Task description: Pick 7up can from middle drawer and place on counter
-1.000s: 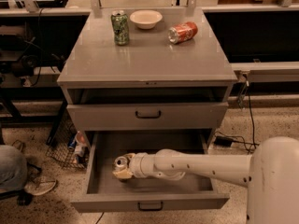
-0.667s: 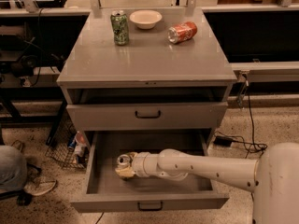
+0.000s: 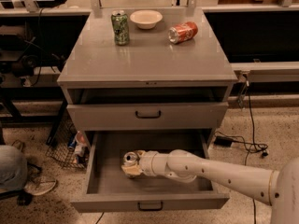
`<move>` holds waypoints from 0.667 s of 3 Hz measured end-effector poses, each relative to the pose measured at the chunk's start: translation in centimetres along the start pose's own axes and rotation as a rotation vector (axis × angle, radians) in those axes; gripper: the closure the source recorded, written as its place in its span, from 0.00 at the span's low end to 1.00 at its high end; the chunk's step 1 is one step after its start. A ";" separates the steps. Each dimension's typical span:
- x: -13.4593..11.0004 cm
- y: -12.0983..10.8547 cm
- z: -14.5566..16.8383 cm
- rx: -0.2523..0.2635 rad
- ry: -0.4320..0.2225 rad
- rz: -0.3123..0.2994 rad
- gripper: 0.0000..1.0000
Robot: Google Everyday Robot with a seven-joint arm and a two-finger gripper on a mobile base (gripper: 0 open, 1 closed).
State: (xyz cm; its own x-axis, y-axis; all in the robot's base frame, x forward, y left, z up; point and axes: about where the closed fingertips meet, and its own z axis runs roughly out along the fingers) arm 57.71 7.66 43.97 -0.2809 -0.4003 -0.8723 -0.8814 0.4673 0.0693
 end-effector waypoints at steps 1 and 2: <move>0.2 -1.3 -2.1 0.031 -0.006 0.012 1.00; -1.3 -4.1 -6.8 0.062 -0.035 0.005 1.00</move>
Offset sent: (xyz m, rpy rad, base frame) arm 0.0170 -0.1370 0.0873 0.0433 -0.0503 -0.0617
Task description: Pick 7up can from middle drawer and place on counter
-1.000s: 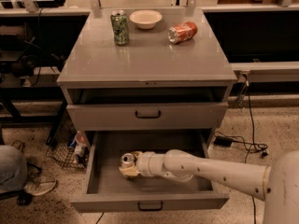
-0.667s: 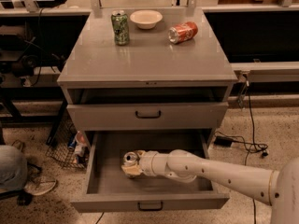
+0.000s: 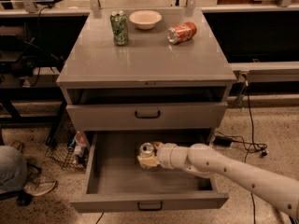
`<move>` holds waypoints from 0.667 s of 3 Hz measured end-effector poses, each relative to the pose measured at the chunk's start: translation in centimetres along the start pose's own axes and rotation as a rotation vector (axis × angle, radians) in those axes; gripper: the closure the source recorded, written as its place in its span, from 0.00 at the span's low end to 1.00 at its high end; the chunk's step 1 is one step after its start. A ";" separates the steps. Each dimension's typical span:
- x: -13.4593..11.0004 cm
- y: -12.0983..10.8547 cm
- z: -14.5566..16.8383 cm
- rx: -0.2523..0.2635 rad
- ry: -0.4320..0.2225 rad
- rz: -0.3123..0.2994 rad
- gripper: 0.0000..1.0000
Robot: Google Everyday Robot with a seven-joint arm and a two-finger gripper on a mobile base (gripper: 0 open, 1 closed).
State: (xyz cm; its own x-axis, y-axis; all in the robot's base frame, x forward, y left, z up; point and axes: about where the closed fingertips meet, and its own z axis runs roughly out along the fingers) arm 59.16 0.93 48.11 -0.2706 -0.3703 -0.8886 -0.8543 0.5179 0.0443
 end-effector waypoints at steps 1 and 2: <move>-2.1 -2.0 -5.8 0.026 -0.015 -0.016 1.00; -4.7 -3.3 -11.8 0.052 -0.031 -0.046 1.00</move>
Offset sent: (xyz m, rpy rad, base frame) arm -0.0148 -0.1355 0.1460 -0.0161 -0.1199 -0.0501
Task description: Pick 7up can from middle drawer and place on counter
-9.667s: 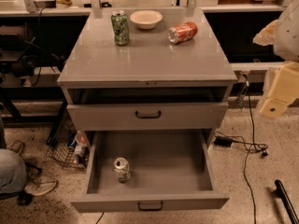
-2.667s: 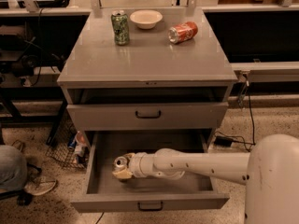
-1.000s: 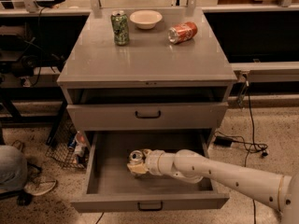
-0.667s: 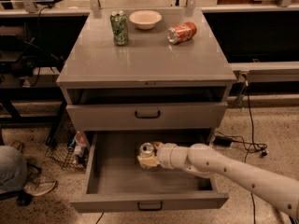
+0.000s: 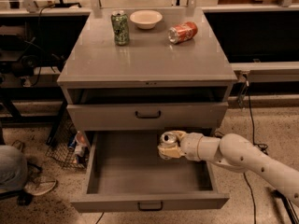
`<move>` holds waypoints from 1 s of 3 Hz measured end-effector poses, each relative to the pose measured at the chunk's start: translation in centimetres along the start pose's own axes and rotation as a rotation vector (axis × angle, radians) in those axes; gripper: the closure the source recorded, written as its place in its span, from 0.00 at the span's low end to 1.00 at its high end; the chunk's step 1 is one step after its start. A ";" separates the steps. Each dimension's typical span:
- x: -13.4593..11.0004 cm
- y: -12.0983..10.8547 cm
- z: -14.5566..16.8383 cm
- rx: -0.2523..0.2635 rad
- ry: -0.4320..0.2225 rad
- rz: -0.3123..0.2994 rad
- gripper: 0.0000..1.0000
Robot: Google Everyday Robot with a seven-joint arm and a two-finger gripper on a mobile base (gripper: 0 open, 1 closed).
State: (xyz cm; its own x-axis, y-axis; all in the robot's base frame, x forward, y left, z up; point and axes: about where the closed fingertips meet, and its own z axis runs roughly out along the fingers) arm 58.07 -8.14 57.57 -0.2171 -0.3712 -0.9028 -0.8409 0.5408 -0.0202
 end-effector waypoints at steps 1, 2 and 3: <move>0.0 0.0 0.0 0.000 0.000 0.000 1.00; -0.3 -0.3 -1.0 0.012 -0.013 0.006 1.00; -2.9 -0.8 -4.7 0.063 -0.048 -0.026 1.00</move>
Offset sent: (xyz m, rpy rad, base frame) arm -0.0043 -0.0223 0.0172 0.0243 -0.0178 -0.0374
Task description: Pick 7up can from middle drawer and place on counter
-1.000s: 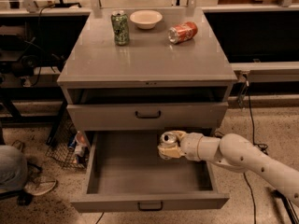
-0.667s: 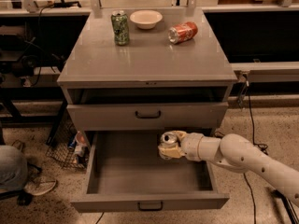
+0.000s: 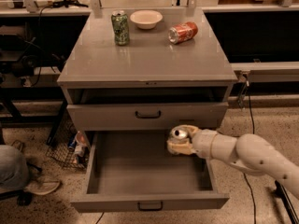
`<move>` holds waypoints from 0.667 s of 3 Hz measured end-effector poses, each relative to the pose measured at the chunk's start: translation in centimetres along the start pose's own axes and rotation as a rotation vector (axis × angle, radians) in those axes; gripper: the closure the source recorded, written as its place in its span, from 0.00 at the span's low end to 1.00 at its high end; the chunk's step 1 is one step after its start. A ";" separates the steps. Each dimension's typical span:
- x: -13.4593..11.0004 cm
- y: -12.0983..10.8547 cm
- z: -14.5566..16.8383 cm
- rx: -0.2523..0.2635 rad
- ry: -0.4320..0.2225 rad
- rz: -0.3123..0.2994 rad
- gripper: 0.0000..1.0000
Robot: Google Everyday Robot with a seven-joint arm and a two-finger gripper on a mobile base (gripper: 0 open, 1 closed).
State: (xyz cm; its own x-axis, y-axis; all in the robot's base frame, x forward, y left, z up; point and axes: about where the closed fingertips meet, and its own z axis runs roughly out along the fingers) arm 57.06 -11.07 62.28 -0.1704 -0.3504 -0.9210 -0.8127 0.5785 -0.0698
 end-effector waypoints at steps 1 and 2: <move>-4.7 -2.4 -7.7 0.137 -0.010 -0.086 1.00; -5.1 -2.5 -8.0 0.142 -0.013 -0.089 1.00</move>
Offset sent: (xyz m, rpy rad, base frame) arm -0.0120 -0.0425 0.0623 -0.0485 -0.0989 -0.0722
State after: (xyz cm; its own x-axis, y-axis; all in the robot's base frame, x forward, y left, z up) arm 55.53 -16.66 70.22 -0.0932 -0.3956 -0.9137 -0.7374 0.6440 -0.2037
